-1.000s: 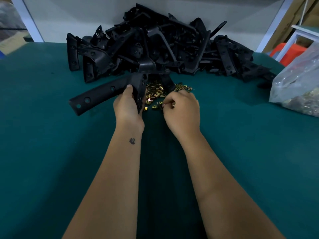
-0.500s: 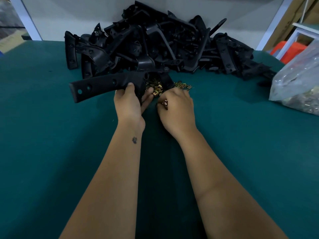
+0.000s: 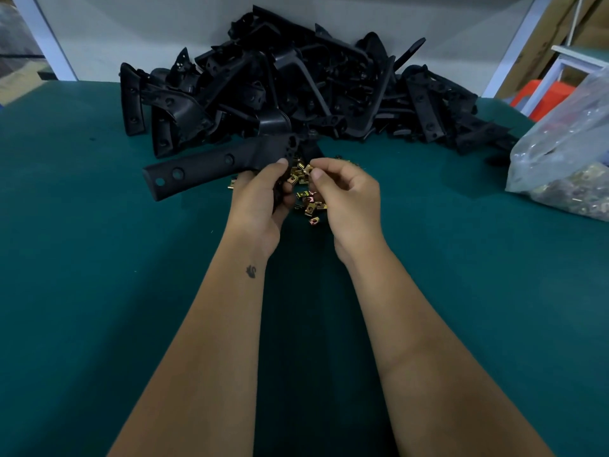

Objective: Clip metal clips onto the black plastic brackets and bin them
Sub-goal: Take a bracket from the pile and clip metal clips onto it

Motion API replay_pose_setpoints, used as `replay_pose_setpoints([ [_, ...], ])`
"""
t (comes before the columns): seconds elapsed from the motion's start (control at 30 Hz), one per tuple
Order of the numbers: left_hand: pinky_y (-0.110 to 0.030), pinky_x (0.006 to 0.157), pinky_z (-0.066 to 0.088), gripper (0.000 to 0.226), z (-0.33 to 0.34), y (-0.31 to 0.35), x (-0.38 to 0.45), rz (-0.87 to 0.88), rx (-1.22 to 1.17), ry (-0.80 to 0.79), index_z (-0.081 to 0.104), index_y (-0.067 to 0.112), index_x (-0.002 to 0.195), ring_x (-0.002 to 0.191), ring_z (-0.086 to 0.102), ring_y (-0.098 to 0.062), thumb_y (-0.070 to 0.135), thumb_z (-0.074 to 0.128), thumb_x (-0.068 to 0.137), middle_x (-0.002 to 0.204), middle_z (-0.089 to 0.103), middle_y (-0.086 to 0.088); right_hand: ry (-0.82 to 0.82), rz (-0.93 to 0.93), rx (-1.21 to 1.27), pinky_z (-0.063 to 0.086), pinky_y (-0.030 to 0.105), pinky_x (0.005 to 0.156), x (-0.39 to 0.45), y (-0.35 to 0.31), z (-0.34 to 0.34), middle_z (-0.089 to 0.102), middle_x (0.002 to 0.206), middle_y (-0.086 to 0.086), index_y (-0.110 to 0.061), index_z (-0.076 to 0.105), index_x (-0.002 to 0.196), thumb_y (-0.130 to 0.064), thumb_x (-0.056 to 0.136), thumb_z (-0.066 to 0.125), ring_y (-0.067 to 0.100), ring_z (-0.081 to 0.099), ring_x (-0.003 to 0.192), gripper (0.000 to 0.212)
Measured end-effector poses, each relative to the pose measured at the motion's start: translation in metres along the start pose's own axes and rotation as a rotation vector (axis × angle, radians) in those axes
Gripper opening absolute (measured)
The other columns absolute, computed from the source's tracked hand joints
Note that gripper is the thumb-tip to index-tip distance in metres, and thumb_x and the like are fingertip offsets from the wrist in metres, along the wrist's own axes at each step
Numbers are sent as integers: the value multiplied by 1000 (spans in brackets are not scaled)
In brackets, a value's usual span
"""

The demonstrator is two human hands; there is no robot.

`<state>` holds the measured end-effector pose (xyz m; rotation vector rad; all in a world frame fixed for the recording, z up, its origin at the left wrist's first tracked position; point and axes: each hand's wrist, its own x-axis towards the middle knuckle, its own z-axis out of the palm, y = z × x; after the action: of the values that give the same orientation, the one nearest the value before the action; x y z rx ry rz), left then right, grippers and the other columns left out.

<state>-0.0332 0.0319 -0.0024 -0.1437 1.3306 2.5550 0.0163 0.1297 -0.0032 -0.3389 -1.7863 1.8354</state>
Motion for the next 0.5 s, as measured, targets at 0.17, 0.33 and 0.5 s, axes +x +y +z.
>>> replay_pose_setpoints([
  [0.17, -17, 46, 41, 9, -1, 5, -3, -118, -144, -101, 55, 9, 87, 51, 49, -7, 11, 58, 95, 67, 57, -1, -45, 130, 294, 54, 20, 68, 2, 0, -1, 71, 78, -2, -10, 71, 93, 3, 90, 65, 8, 68, 72, 15],
  [0.33, -18, 48, 39, 17, 0, 6, -7, -195, -191, -185, 57, 2, 98, 55, 46, -10, 12, 44, 95, 76, 61, -6, -84, 214, 468, 55, 20, 69, 5, 1, -2, 71, 78, 5, -4, 69, 97, 10, 88, 61, 11, 68, 71, 19],
  [0.5, -17, 51, 42, 18, -1, 5, -9, -218, -152, -221, 61, 1, 95, 59, 52, -10, 11, 46, 94, 79, 64, -7, -100, 200, 457, 57, 26, 72, 5, 1, -4, 71, 77, 5, -5, 69, 94, 6, 90, 61, 13, 66, 71, 14],
])
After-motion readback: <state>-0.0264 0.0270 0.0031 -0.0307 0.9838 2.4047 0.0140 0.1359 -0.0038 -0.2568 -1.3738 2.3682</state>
